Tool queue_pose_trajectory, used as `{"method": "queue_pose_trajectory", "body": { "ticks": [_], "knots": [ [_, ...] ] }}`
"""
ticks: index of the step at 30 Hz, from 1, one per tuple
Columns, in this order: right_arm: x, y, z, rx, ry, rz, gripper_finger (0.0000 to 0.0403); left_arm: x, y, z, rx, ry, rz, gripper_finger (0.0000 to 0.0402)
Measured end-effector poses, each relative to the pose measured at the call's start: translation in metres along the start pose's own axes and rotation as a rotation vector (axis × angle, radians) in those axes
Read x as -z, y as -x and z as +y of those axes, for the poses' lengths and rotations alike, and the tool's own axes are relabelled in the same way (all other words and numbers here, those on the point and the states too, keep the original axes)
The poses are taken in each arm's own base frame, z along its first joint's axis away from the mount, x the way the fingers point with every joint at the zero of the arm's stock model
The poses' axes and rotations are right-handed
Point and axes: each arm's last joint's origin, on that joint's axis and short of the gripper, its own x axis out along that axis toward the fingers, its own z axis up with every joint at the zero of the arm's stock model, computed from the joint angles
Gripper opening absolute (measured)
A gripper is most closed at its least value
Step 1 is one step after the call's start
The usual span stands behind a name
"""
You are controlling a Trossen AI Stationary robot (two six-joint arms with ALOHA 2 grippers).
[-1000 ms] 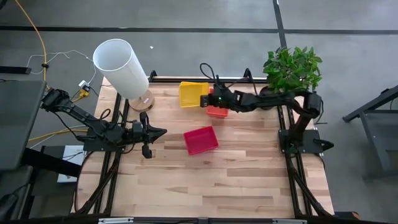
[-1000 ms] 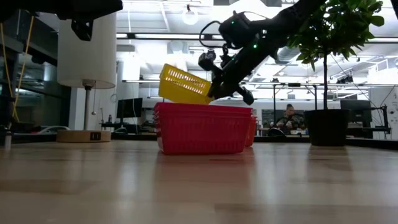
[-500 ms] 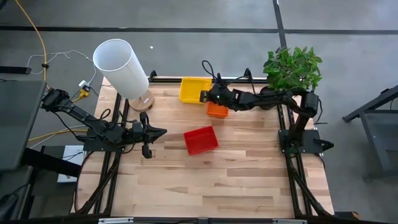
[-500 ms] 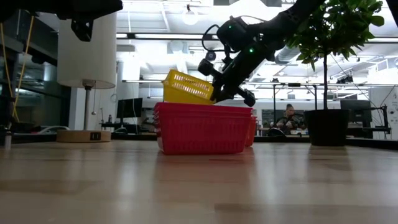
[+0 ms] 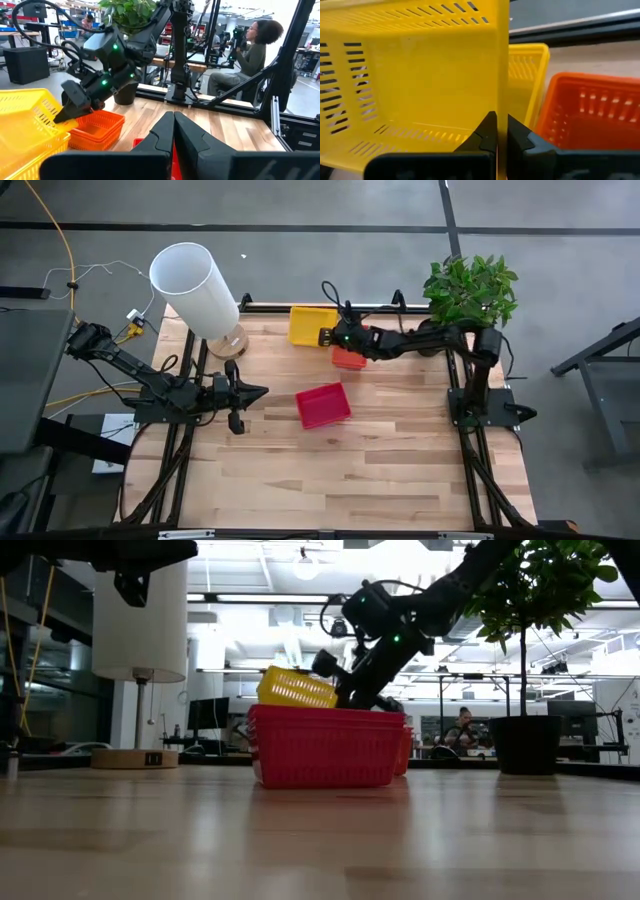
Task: Stack baskets by color
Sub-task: Stack the right yellow bin on the top yellow bin
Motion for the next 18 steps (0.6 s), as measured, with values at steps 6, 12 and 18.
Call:
{"method": "queue_pose_trajectory", "body": {
  "ticks": [6, 12, 18],
  "knots": [
    [0.0015, -0.0064, -0.006, 0.024, 0.009, 0.013, 0.0001, 0.0, 0.0, 0.0001, -0.002, 0.013, 0.0, 0.0],
    [-0.0008, -0.0072, -0.0069, 0.028, 0.031, -0.001, 0.0003, 0.0, 0.0, 0.0001, -0.002, 0.013, 0.0, 0.0],
    [-0.0015, -0.0072, -0.0059, 0.017, 0.076, -0.006, 0.0069, 0.0, 0.0, 0.0001, -0.002, 0.013, 0.0, 0.0]
  ]
}}
